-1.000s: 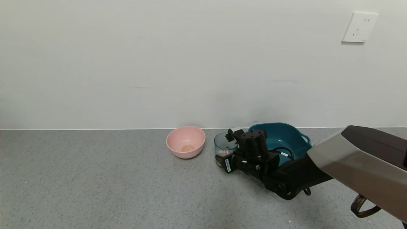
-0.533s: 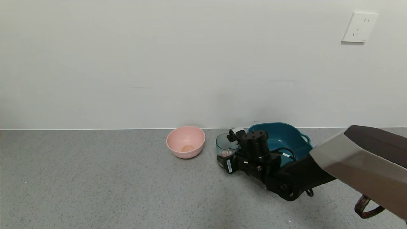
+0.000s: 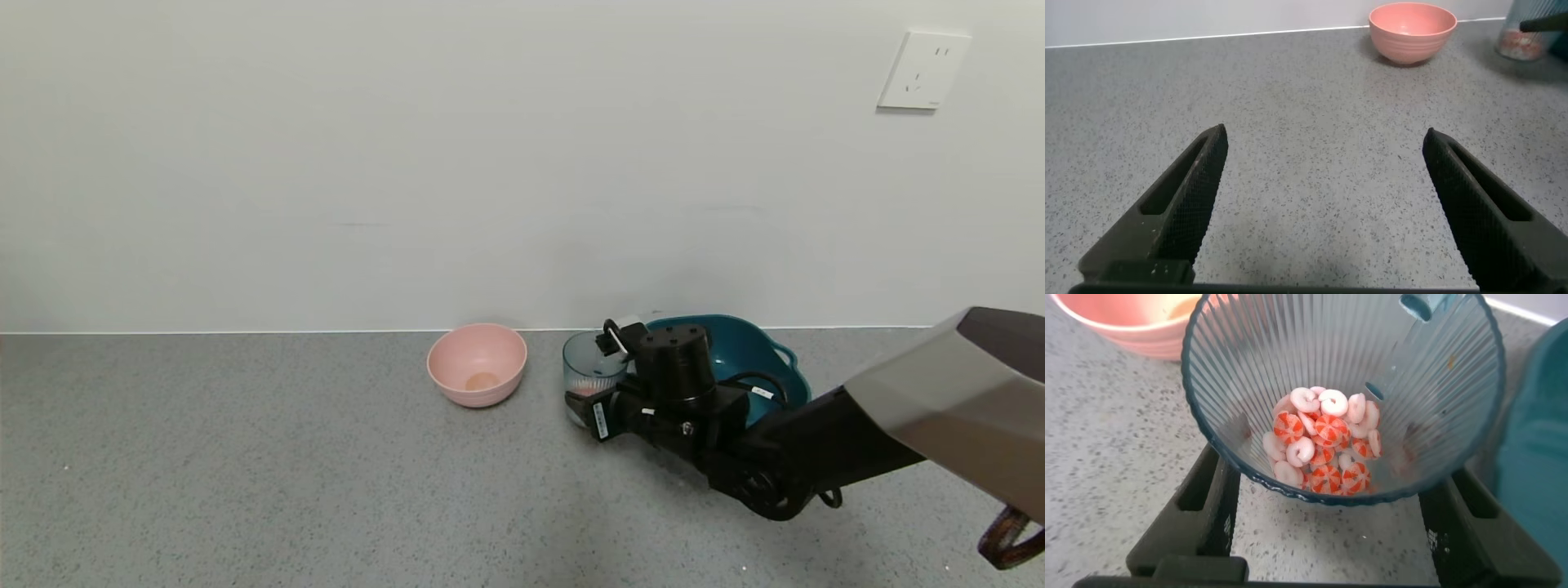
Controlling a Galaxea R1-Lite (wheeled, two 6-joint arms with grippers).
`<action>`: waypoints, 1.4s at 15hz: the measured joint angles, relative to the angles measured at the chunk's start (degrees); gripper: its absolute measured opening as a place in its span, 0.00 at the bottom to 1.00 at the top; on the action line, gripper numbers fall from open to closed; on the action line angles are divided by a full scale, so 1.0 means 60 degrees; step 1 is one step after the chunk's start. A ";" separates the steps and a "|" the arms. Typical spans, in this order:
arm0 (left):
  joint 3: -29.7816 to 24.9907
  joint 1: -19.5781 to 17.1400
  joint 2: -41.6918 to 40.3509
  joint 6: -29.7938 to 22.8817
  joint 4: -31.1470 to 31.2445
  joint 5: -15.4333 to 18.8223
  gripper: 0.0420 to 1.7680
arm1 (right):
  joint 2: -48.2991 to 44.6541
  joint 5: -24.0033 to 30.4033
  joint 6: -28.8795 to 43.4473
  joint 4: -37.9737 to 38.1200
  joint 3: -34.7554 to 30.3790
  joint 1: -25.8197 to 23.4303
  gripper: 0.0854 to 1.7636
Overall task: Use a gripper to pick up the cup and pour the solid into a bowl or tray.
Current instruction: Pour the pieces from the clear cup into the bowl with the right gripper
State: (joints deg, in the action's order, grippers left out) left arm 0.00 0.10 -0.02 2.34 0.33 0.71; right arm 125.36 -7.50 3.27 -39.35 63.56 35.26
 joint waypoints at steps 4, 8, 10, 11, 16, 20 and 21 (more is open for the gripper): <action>0.0000 0.0000 0.0000 0.0004 0.0004 -0.0004 0.97 | -0.1085 0.0000 -0.0004 -0.0006 -0.0695 0.0000 0.73; 0.0000 0.0000 0.0000 0.0000 0.0000 -0.0004 0.97 | -0.2146 -0.0417 -0.0008 -0.0020 -0.1461 -0.0144 0.73; 0.0000 0.0000 0.0000 0.0000 0.0004 -0.0004 0.97 | -0.2521 -0.0597 -0.0012 -0.0020 -0.1682 -0.0425 0.73; 0.0000 0.0000 0.0000 0.0004 0.0000 -0.0004 0.97 | -0.2686 -0.0605 -0.0004 -0.0020 -0.1764 -0.0593 0.73; 0.0000 0.0000 0.0000 0.0000 0.0004 0.0000 0.97 | -0.3482 -0.0597 -0.0140 0.0051 -0.2243 -0.1260 0.73; 0.0000 0.0000 0.0000 0.0004 0.0000 0.0000 0.97 | -0.3828 -0.0616 -0.1146 -0.0024 -0.3048 -0.1898 0.73; 0.0000 0.0000 0.0000 0.0000 0.0000 0.0000 0.97 | -0.3883 -0.0628 -0.1591 -0.0069 -0.3245 -0.2115 0.73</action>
State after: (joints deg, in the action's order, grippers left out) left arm 0.00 0.10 -0.02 2.34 0.33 0.71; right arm 102.06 -11.26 -6.28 -39.77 44.09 22.56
